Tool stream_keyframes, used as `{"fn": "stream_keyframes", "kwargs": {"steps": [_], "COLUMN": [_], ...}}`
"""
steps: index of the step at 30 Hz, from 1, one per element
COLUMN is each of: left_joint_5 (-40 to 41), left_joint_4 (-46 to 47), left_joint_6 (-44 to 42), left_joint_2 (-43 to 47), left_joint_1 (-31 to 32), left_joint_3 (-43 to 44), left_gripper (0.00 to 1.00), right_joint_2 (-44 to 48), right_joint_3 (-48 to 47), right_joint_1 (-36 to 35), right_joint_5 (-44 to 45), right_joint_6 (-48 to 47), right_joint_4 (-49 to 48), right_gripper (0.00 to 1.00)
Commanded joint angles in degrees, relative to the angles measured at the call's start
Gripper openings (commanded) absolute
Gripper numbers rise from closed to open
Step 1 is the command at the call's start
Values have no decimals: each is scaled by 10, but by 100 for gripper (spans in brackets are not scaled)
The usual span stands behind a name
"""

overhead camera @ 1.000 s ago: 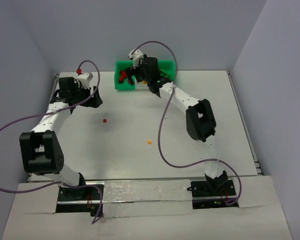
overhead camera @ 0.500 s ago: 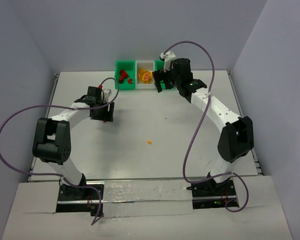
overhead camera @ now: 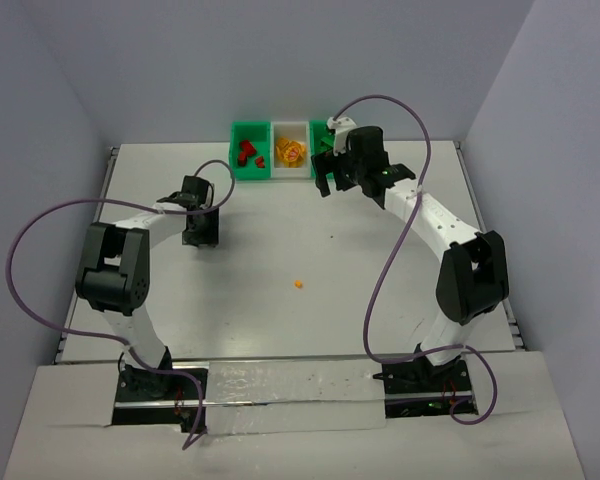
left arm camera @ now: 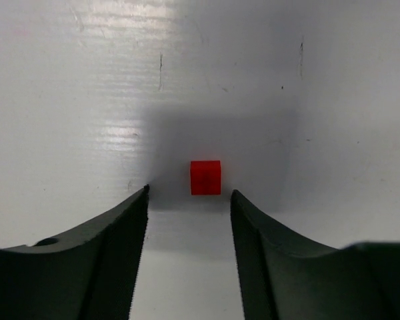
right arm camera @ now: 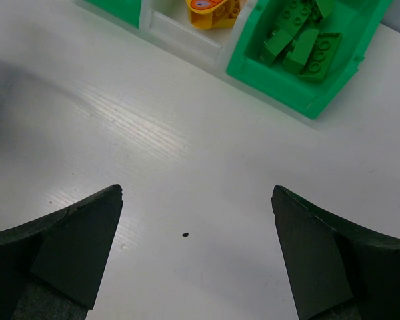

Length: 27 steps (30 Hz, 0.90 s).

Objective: Sort the legos into containers by color

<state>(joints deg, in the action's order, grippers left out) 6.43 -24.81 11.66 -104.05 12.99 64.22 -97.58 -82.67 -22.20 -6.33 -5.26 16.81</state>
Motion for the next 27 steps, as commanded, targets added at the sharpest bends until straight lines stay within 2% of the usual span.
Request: {"fn": "stream_keyframes", "kwargs": {"steps": [1, 7, 10, 15, 17, 20, 24, 27], "left_joint_5": [-2, -12, -20, -32, -41, -48, -60, -76], "left_joint_4": [9, 29, 31, 27, 21, 13, 9, 18], "left_joint_6": [9, 7, 8, 6, 6, -1, -29, -49], "left_joint_2": [-20, -39, -44, -41, -32, -13, 34, 39], "left_joint_1": [2, 5, 6, 8, 10, 12, 12, 12], "left_joint_3": [21, 22, 23, 16, 3, -9, 29, 116], "left_gripper": [53, 49, 42, 26, 13, 0, 0, 0], "right_joint_2": [26, 22, 20, 18, 16, 21, 38, 51], "right_joint_3": [11, 11, 9, 6, 5, 13, 52, 80], "right_joint_1": [-1, 0, 1, 1, 1, 1, 0, 0], "right_joint_5": [-7, -7, -8, -7, -9, -16, -35, -48], "right_joint_6": [8, 5, 7, 4, 4, 3, -3, -2], "right_joint_4": [-12, -11, -9, -6, -2, 2, 3, 10], "right_gripper": [100, 100, 100, 100, 100, 100, 100, 100]}}
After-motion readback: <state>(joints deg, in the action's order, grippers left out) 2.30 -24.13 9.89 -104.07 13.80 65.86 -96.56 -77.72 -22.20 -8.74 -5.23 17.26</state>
